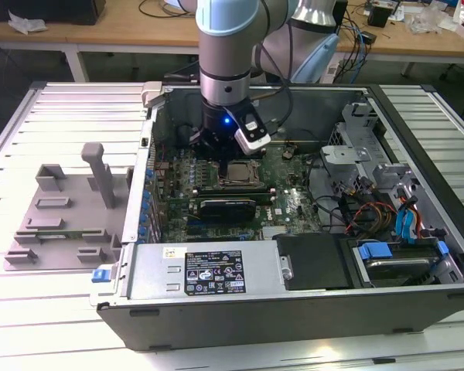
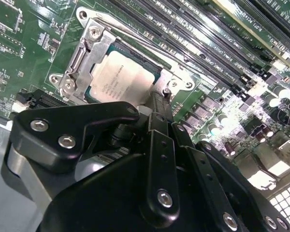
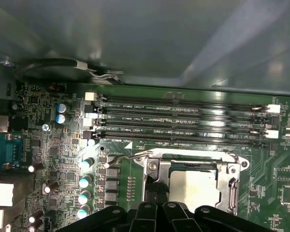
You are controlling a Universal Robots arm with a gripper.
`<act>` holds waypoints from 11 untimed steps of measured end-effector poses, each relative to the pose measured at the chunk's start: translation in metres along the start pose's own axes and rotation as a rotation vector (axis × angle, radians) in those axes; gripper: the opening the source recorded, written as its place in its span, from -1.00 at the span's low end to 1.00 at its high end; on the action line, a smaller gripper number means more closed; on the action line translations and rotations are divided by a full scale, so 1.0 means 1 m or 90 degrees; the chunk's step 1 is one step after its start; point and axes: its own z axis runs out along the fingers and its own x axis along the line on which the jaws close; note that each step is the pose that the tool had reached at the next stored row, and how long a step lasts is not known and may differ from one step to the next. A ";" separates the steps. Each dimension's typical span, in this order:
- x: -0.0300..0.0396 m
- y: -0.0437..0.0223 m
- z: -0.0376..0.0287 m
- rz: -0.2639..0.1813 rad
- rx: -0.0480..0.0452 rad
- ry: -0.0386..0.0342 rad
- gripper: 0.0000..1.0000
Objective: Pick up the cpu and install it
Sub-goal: 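Close the cpu cover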
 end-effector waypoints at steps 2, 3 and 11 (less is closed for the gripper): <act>0.0004 -0.0001 0.0011 -0.003 0.0001 0.0001 -0.79; 0.0004 0.0000 0.0014 -0.003 0.0001 0.0001 -0.79; 0.0004 0.0000 0.0018 -0.004 0.0000 0.0000 -0.79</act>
